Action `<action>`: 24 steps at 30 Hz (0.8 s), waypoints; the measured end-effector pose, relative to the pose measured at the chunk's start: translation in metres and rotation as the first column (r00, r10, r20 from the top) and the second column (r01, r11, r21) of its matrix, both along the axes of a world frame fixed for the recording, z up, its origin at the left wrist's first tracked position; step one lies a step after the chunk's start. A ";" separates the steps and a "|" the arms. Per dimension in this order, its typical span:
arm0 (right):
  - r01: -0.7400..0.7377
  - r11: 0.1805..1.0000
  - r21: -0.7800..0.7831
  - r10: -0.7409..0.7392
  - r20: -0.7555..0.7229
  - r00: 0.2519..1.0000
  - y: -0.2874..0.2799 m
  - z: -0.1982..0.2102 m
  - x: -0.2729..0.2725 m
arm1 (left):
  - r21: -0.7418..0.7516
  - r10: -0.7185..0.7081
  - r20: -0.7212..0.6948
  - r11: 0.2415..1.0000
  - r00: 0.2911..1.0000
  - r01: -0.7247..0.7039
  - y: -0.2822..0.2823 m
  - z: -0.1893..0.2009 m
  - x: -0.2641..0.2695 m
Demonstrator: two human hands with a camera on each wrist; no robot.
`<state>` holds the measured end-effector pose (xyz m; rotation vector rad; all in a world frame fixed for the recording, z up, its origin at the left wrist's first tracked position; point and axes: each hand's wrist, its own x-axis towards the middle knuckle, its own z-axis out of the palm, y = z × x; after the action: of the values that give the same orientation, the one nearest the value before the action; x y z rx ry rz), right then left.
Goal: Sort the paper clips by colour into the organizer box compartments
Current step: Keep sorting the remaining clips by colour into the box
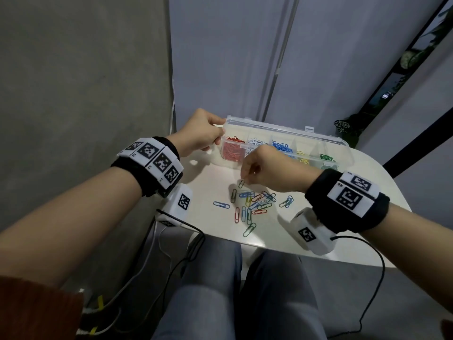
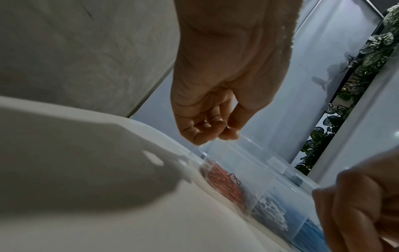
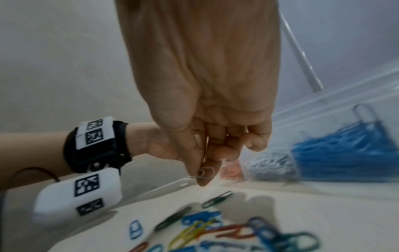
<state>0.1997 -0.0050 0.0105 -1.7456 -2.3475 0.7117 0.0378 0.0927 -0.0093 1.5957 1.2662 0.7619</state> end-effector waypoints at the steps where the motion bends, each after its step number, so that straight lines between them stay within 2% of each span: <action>1: 0.002 1.000 -0.011 -0.002 0.010 1.000 0.000 0.000 0.003 | 0.000 -0.002 0.000 1.000 1.000 0.002 0.000 0.000 0.000; 6: -0.027 0.997 -0.071 0.032 0.071 0.997 -0.001 -0.009 0.005 | 0.000 0.003 0.000 1.000 1.000 -0.003 0.000 0.000 0.000; 19: -0.063 0.997 -0.037 0.070 0.203 0.977 -0.005 -0.014 -0.011 | -0.001 0.010 0.003 1.000 1.000 -0.010 0.002 -0.002 0.001; 24: -0.030 0.999 -0.028 0.034 0.128 0.991 -0.008 -0.013 -0.003 | -0.007 0.010 0.000 1.000 1.000 -0.010 0.004 -0.003 0.001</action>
<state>0.1972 -0.0129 -0.0027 -1.8202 -2.4655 0.6554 0.0386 0.0963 -0.0124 1.5852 1.2760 0.7631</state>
